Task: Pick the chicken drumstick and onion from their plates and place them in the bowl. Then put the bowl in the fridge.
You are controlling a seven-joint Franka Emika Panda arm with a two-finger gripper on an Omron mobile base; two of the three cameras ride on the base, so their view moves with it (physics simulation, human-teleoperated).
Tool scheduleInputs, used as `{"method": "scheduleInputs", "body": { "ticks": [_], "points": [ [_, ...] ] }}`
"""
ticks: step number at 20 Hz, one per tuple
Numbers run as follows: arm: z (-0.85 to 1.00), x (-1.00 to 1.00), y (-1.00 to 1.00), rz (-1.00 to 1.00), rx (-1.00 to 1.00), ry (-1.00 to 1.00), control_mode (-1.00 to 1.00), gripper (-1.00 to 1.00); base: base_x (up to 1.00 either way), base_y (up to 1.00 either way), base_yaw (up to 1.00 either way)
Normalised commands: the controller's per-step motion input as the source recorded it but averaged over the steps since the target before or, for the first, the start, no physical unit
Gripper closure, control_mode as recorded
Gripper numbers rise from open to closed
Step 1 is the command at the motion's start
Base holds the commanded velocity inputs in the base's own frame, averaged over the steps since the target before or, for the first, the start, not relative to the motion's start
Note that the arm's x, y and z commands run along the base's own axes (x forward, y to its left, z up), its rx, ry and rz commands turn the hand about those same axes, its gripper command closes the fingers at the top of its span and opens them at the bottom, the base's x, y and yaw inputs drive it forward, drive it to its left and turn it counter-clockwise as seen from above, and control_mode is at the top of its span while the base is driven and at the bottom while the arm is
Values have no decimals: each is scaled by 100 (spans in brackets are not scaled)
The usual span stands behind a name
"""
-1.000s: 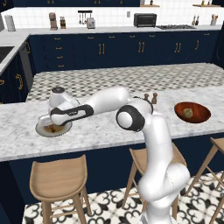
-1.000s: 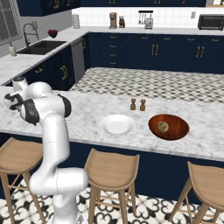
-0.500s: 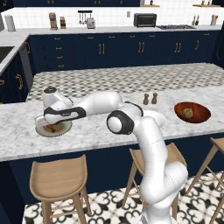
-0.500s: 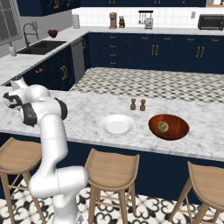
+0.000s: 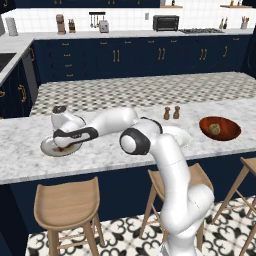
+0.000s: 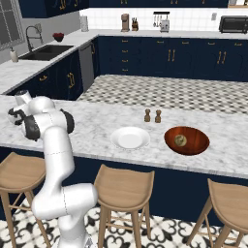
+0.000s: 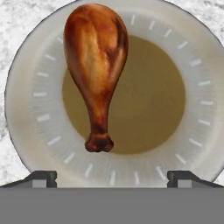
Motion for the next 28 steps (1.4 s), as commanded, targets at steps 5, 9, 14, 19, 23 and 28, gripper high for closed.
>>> {"method": "scheduleInputs", "body": {
  "ticks": [5, 9, 14, 19, 23, 28],
  "points": [
    [-2, 39, 9, 0, 0, -14, -100, -100, 0, 0, 0],
    [0, 32, 26, 0, 0, -6, -100, -100, 0, 0, 0],
    [-8, 32, 26, 0, 0, 1, -100, -100, 0, 0, 0],
    [-28, 34, 0, 0, 0, 4, -100, -100, 0, 0, 0],
    [-50, 25, 0, 0, 0, 9, -100, -100, 0, 0, 0],
    [-63, 0, 0, 0, 0, 6, -100, 100, 0, 0, 0]
  ]
}}
